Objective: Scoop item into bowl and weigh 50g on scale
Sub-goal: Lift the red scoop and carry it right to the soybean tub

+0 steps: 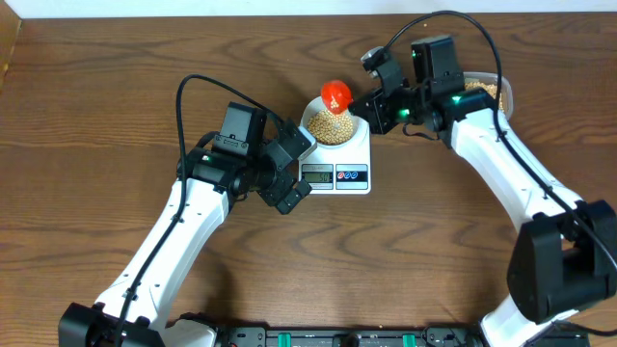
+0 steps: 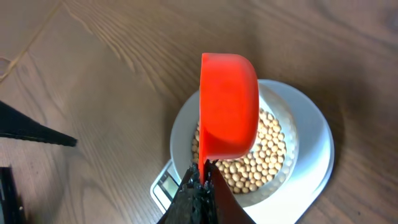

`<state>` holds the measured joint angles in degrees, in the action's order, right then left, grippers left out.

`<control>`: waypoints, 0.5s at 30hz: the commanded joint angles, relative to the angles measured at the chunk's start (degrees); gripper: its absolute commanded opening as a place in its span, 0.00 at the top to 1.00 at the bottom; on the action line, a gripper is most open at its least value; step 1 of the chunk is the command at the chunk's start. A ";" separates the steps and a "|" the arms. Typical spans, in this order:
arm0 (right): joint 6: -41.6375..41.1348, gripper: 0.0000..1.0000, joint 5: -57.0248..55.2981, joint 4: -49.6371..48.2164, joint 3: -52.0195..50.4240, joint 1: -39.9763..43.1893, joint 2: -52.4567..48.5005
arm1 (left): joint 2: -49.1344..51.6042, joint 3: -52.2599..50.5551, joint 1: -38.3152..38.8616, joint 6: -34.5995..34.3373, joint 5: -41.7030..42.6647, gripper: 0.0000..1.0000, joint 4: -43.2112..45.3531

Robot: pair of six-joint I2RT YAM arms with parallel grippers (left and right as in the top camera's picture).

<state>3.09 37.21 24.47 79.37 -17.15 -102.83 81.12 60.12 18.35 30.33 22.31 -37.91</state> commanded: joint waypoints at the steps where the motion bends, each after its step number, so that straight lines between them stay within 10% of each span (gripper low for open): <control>1: -0.68 0.99 1.31 -0.37 0.13 0.42 2.12 | -0.74 1.29 0.07 0.94 -0.11 0.02 -0.15; 15: -9.77 0.99 1.36 -2.25 0.13 1.33 2.12 | -0.74 1.29 0.07 0.96 -0.11 0.02 -0.15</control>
<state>-0.40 37.60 22.70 79.37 -16.99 -101.93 81.12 60.12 18.35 30.33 22.31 -37.91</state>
